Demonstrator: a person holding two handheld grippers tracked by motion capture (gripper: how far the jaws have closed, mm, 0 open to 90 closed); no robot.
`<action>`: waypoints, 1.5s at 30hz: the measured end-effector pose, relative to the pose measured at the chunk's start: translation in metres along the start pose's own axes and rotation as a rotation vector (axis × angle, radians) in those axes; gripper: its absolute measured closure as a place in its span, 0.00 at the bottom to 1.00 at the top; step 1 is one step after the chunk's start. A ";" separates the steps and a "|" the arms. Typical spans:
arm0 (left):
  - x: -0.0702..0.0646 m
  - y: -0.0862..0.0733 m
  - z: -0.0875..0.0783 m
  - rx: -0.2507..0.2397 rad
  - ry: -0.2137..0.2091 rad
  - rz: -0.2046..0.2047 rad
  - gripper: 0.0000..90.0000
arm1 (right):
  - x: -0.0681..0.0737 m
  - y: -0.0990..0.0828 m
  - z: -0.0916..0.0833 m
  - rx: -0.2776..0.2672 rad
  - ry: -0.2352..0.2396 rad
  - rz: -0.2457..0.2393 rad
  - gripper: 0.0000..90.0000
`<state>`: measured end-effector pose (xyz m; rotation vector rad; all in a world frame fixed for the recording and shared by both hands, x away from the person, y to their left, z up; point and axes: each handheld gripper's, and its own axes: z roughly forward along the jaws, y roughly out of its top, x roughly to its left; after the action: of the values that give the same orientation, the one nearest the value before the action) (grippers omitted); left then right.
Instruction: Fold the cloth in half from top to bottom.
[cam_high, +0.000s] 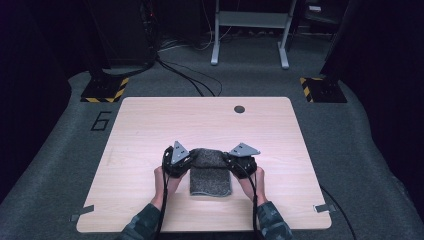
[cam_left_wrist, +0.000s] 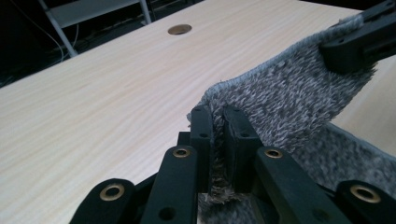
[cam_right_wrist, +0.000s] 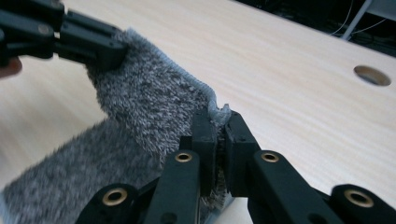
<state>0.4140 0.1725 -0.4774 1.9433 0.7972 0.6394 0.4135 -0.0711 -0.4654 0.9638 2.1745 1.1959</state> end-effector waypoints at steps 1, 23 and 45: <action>-0.002 -0.003 0.000 0.007 -0.004 0.003 0.91 | 0.002 -0.003 0.000 0.006 0.003 -0.003 0.94; -0.013 -0.034 -0.052 0.022 -0.108 -0.125 0.46 | 0.015 -0.035 -0.043 0.075 0.121 0.019 0.72; -0.020 -0.050 -0.012 0.273 -0.068 -0.075 0.27 | 0.019 -0.053 -0.006 0.234 -0.003 0.075 0.37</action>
<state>0.3790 0.1832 -0.5191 2.1567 0.9501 0.4342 0.3786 -0.0789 -0.5096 1.1510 2.3316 0.9866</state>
